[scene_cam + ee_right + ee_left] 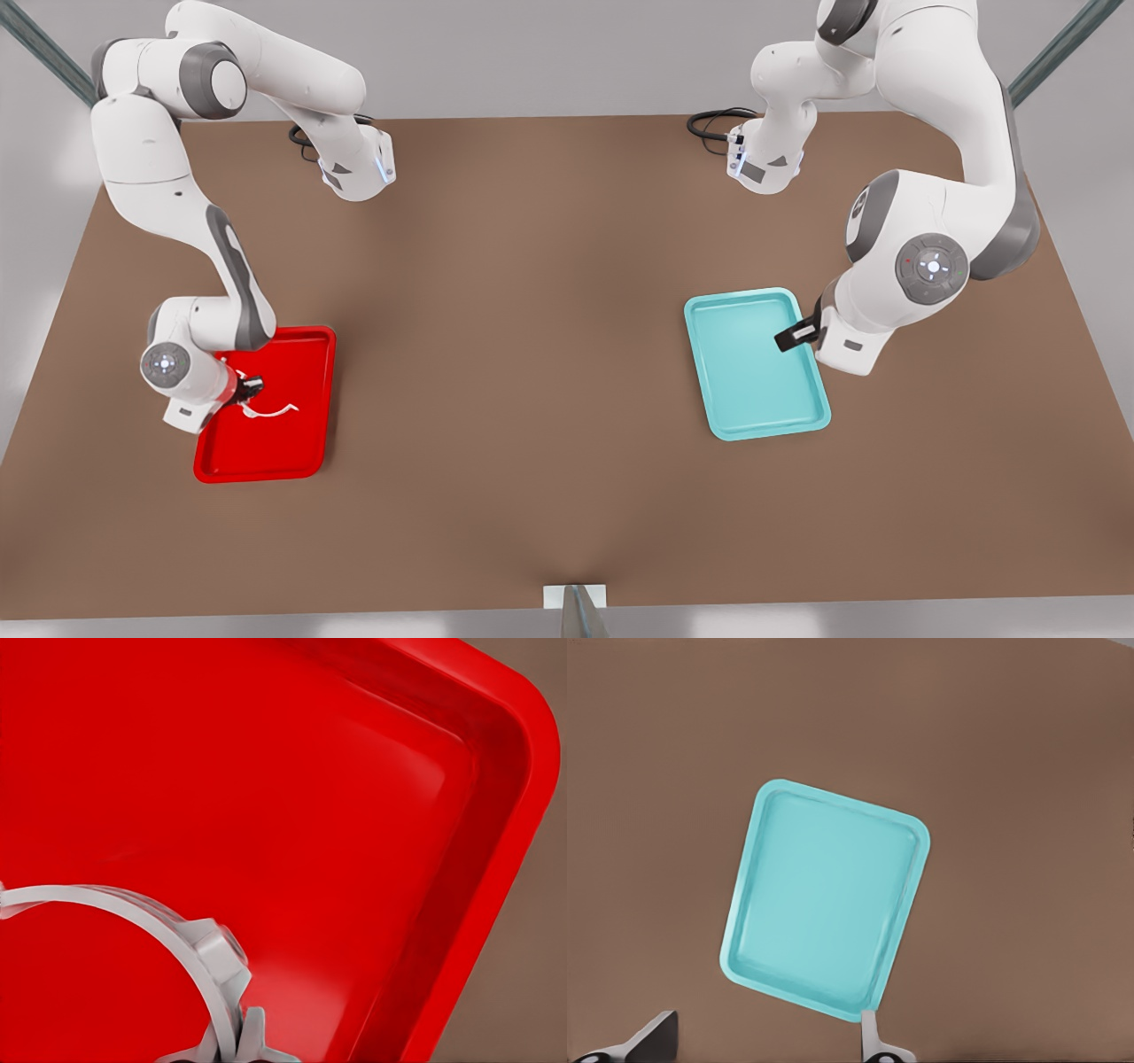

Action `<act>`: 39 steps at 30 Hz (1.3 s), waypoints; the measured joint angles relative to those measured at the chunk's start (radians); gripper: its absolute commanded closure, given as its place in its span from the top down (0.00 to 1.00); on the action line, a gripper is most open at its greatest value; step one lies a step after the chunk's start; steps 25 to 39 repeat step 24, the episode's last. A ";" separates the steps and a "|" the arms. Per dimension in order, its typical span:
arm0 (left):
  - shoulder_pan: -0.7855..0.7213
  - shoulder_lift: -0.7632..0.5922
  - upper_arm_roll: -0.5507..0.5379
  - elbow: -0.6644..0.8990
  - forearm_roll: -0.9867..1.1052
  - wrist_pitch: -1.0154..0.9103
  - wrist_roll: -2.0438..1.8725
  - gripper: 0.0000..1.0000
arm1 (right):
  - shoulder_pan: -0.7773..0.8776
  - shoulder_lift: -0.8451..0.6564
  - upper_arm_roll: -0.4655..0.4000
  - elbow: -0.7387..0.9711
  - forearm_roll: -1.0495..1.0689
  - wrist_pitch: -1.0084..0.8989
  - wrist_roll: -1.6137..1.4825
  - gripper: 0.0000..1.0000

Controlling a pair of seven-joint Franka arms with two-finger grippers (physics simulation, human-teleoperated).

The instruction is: Take the drainage pipe clamp from the left arm, pass it to the right arm, and place it in the plate on the right side

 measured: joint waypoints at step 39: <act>-0.009 0.016 -0.002 0.000 -0.002 -0.004 0.444 1.00 | 0.249 -0.426 0.022 0.488 0.232 -0.991 0.231 1.00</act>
